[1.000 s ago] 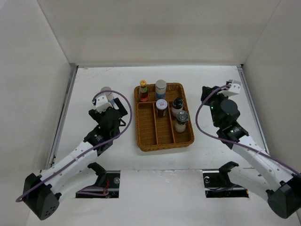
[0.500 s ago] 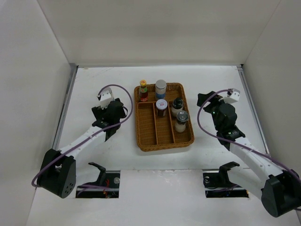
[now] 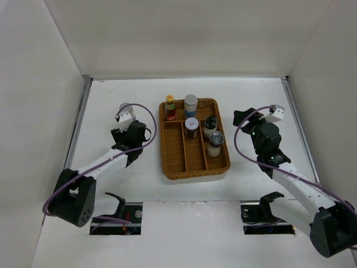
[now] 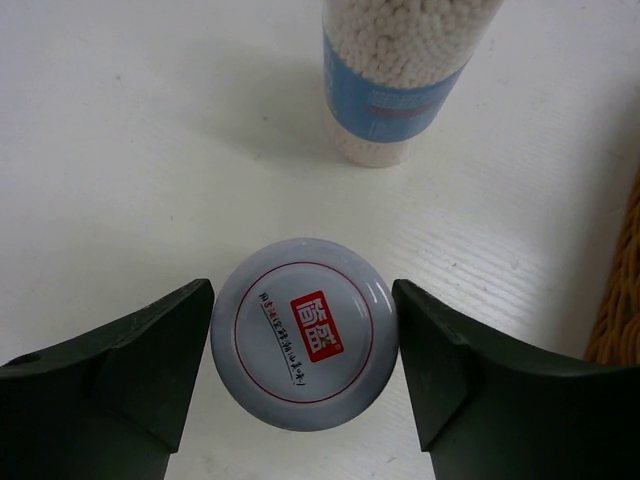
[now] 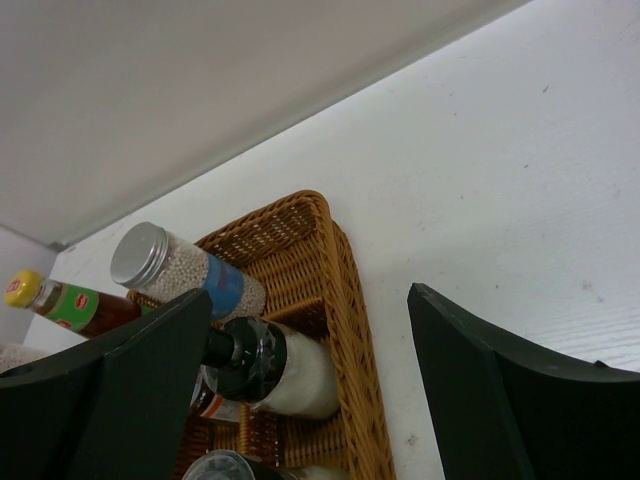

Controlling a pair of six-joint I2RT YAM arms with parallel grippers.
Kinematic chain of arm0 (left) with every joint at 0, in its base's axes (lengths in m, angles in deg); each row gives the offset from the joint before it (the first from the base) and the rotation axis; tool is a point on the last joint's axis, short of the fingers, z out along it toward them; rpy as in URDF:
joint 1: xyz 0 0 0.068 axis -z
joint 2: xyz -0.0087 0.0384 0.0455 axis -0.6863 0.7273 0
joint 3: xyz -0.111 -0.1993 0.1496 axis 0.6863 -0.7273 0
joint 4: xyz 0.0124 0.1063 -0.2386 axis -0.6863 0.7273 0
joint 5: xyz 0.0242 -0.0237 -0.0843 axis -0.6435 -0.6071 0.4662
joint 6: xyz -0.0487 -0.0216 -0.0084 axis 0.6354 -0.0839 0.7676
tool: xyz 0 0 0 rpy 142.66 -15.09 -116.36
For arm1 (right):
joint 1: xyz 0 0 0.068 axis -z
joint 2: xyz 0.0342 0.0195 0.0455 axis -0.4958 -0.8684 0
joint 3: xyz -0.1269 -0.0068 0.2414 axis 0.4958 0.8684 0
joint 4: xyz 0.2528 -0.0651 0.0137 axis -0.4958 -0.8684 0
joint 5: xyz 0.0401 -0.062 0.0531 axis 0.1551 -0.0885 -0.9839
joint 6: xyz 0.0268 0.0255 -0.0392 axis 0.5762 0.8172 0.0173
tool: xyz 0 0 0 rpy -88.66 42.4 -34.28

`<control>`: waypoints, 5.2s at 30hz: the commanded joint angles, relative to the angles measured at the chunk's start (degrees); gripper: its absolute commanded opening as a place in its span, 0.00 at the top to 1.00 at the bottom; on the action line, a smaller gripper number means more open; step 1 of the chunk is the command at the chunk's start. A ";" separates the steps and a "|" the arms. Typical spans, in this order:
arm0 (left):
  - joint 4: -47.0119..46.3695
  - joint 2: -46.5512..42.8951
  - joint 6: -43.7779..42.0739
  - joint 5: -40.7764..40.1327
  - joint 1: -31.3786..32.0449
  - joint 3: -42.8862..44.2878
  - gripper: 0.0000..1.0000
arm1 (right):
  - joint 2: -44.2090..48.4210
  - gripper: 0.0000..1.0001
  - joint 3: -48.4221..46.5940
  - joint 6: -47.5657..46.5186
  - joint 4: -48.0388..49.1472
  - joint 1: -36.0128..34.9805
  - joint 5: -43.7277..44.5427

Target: Organize the condiment bottles

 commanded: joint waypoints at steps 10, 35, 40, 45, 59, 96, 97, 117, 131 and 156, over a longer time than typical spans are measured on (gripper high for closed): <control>-0.19 -13.52 -0.49 -0.65 7.44 2.44 0.69 | -0.82 0.13 -2.36 0.40 3.22 -0.51 -0.46; -17.92 11.33 -4.09 -1.01 45.87 15.47 0.68 | -0.91 0.11 -2.36 0.14 3.31 -0.51 -0.11; -21.18 16.25 -3.92 -0.38 46.49 14.05 0.63 | -1.35 0.10 -2.36 0.14 3.40 -0.51 -0.11; -19.52 18.10 -3.39 -3.02 46.67 14.23 0.55 | -1.09 0.10 -2.45 0.14 3.31 -0.59 -0.11; -16.09 0.55 -6.55 -8.29 45.53 12.74 0.16 | -1.44 0.08 -2.54 0.05 3.22 -0.59 -0.11; -4.66 13.27 -4.88 6.38 -8.61 23.63 0.26 | -2.06 0.00 -2.80 -0.48 3.22 -1.21 -0.38; -4.66 13.70 -4.88 6.38 -8.88 23.72 0.26 | -2.14 0.00 -2.80 -0.48 3.22 -1.12 -0.46; -5.81 -10.71 -8.66 -1.34 10.61 13.97 0.64 | -3.64 0.00 -3.24 -1.01 3.13 -1.91 -0.11; -12.56 0.60 -8.22 -3.73 28.56 19.06 0.64 | -3.90 0.00 -3.51 -1.27 3.05 -2.44 -0.02; -18.81 5.72 -7.87 -4.87 26.01 15.02 0.02 | -4.43 0.00 -3.59 -1.80 3.05 -2.70 0.94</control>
